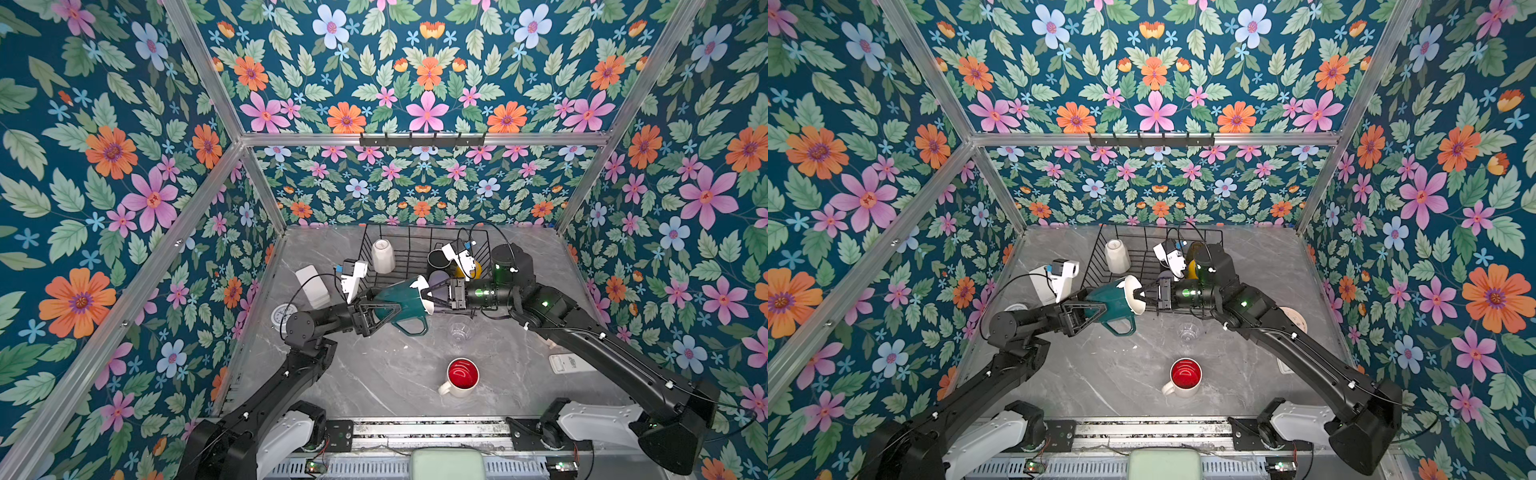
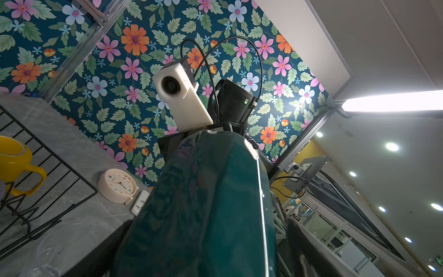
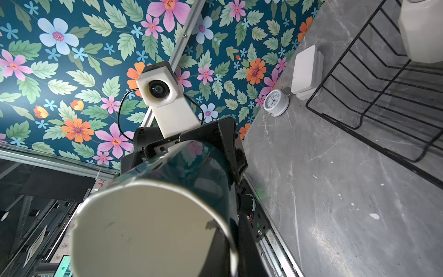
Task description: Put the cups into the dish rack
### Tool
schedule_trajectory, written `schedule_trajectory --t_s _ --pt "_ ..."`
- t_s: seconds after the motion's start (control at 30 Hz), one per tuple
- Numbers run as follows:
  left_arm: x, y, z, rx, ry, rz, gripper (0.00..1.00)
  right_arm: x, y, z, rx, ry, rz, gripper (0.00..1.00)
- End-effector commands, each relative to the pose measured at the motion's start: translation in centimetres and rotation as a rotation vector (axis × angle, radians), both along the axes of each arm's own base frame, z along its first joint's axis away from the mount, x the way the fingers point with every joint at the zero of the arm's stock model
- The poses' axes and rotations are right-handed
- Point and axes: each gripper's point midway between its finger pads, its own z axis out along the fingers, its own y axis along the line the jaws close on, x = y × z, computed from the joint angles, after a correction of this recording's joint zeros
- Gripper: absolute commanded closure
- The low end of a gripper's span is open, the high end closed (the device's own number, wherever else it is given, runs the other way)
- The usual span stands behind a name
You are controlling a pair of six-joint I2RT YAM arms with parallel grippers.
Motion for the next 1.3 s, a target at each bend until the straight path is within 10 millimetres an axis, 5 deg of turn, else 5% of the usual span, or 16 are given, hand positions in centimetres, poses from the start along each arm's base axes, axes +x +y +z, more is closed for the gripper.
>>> schedule_trajectory --t_s 0.0,0.5,0.9,1.17,1.27 --pt "-1.2 0.3 1.0 -0.026 -0.068 -0.029 0.03 0.2 0.6 2.3 0.08 -0.064 0.019 1.0" --pt "-2.1 0.4 1.2 -0.039 -0.082 -0.062 0.11 0.8 2.0 2.1 0.098 -0.055 0.049 1.0" --pt "-2.2 0.3 1.2 -0.031 -0.085 -0.078 0.46 1.1 2.1 1.6 0.088 -0.046 0.041 1.0" --pt "-2.2 0.3 1.7 -0.034 -0.09 -0.083 0.95 1.5 1.9 1.1 0.063 -0.028 0.009 1.0" --pt "-1.9 0.2 1.9 -0.034 -0.079 -0.082 1.0 1.4 1.5 1.2 0.055 -0.028 -0.006 1.0"
